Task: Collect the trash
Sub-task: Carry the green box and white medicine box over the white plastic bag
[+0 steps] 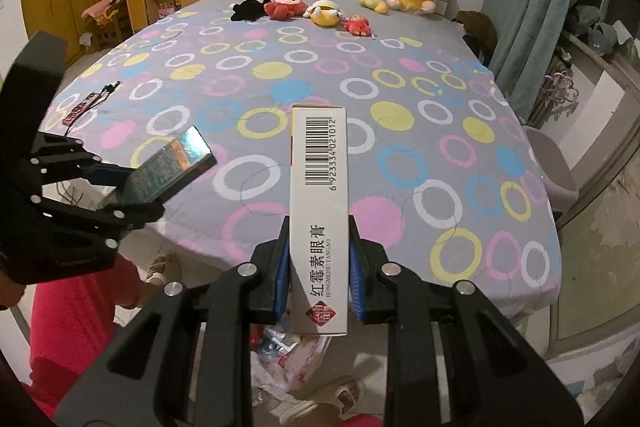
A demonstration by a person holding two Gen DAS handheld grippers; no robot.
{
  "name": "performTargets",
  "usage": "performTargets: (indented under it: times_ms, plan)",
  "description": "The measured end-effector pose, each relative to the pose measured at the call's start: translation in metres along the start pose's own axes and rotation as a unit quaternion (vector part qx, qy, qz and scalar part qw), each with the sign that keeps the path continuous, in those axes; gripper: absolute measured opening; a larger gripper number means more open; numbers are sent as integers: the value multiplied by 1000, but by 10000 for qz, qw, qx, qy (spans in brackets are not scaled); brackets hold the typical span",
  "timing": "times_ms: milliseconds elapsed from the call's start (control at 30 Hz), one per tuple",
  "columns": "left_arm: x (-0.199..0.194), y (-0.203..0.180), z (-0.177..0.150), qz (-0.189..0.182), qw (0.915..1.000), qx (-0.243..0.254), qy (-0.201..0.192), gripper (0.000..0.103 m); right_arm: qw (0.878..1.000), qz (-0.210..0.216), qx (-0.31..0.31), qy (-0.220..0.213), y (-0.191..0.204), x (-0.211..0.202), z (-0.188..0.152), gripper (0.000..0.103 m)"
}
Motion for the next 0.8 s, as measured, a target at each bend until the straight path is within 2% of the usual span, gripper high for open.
performTargets:
  times_ms: [433, 800]
  plan:
    - [3, -32, -42, -89, 9999, 110, 74, 39, 9998, -79, 185, -70, 18, -25, -40, 24]
    - [42, -53, -71, -250, 9988, 110, 401, 39, 9994, -200, 272, 12, 20, -4, -77, 24]
Point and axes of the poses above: each gripper's, at about its wrist camera, not at the fingertips, and x roughly the way its jaws point, y to its left, z to its top, the point moved 8 cm from there along x, roughly the way its jaws point, and after that the axes turned 2 degrees about x, right-handed, at the moved point
